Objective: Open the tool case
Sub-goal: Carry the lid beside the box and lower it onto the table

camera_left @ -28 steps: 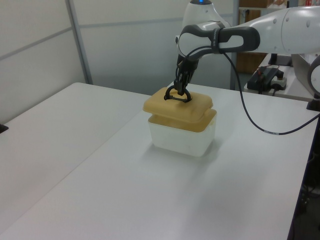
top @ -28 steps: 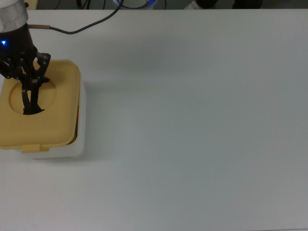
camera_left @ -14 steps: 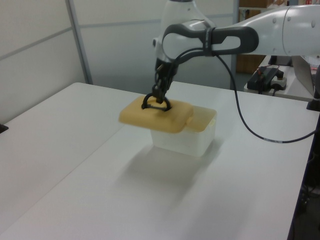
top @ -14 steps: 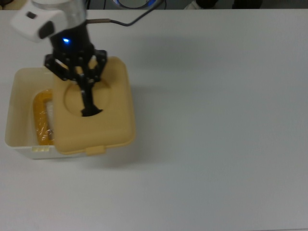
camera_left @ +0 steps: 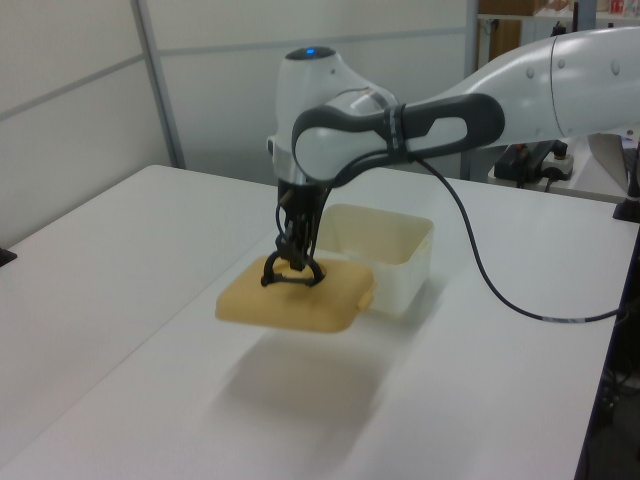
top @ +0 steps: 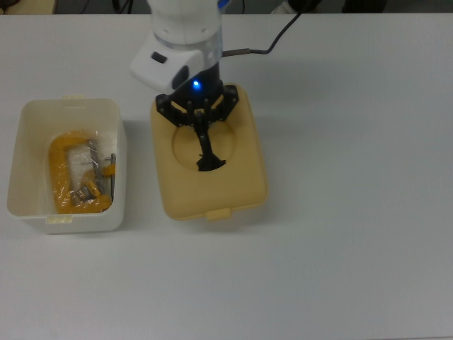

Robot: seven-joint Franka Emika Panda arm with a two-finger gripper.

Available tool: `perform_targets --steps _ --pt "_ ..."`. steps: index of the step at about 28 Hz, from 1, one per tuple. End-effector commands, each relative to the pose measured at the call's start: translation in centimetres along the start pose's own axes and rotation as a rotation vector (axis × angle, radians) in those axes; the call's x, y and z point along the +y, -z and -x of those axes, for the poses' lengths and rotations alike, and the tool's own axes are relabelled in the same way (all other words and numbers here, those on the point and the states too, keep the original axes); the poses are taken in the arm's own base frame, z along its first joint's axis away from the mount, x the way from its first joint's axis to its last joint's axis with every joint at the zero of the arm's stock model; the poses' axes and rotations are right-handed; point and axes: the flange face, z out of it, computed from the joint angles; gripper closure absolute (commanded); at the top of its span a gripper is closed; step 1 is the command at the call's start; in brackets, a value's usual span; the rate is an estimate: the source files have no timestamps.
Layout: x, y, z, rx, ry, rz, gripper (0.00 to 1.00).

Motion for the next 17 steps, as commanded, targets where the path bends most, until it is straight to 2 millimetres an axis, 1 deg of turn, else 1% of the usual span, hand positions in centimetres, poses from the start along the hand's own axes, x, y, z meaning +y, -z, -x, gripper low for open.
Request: perform_targets --steps 1,5,6,7,9,10,17 --pt "-3.1 -1.8 1.9 -0.045 0.045 0.032 1.00" --pt "-4.4 -4.4 2.5 -0.057 0.067 0.052 1.00" --pt "-5.3 -5.6 2.7 -0.049 0.080 0.065 1.00" --pt "-5.5 -6.2 2.8 -0.046 0.081 0.072 1.00" --pt "-5.6 -7.2 3.0 -0.043 0.082 0.084 1.00" --pt "-5.7 -8.1 3.0 -0.049 0.083 0.086 1.00" --pt "-5.7 -10.5 2.5 -0.043 0.078 0.086 1.00"
